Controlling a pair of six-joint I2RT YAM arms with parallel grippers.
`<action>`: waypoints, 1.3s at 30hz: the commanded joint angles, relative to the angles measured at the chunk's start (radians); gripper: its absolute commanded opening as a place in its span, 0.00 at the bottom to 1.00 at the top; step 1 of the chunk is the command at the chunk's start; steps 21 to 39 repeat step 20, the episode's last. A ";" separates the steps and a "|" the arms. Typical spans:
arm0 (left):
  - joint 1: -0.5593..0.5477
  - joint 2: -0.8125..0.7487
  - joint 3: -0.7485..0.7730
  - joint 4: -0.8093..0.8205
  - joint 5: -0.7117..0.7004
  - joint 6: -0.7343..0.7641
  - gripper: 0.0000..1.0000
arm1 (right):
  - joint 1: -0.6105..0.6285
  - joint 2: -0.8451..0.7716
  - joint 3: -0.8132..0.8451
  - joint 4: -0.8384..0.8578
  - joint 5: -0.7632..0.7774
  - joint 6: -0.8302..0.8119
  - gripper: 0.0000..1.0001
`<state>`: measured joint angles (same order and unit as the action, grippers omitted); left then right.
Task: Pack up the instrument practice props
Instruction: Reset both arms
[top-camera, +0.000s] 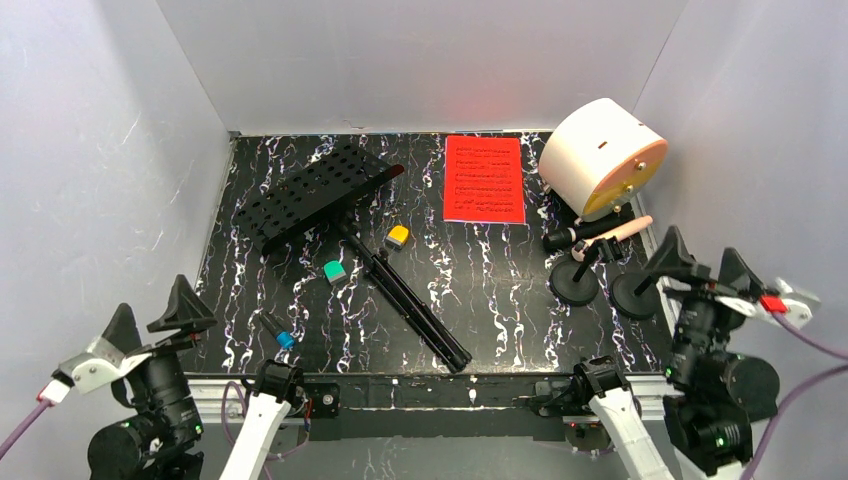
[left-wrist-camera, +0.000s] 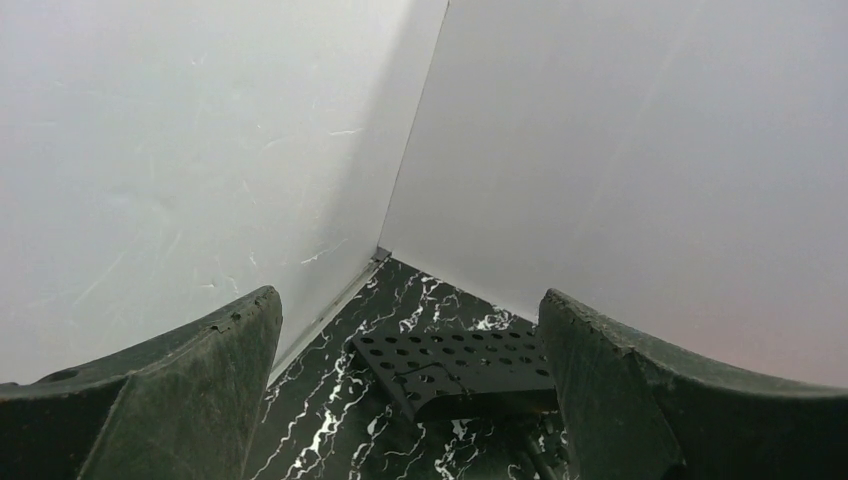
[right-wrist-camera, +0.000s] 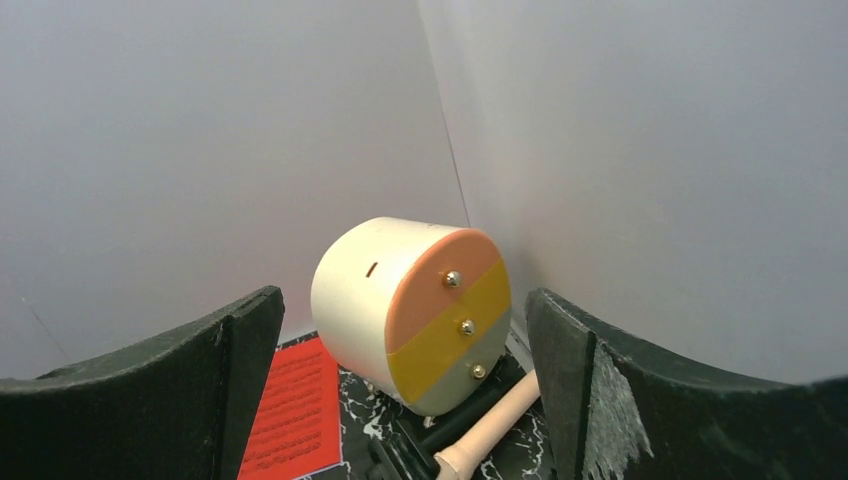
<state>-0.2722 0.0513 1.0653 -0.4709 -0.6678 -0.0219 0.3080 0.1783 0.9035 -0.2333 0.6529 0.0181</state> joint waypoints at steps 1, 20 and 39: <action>0.002 -0.048 -0.002 -0.009 -0.004 0.004 0.98 | -0.001 -0.132 -0.015 -0.103 0.022 -0.017 0.99; 0.002 -0.050 -0.106 -0.058 0.064 -0.208 0.98 | 0.011 -0.172 0.032 -0.278 -0.032 0.015 0.99; 0.002 -0.050 -0.106 -0.058 0.064 -0.208 0.98 | 0.011 -0.172 0.032 -0.278 -0.032 0.015 0.99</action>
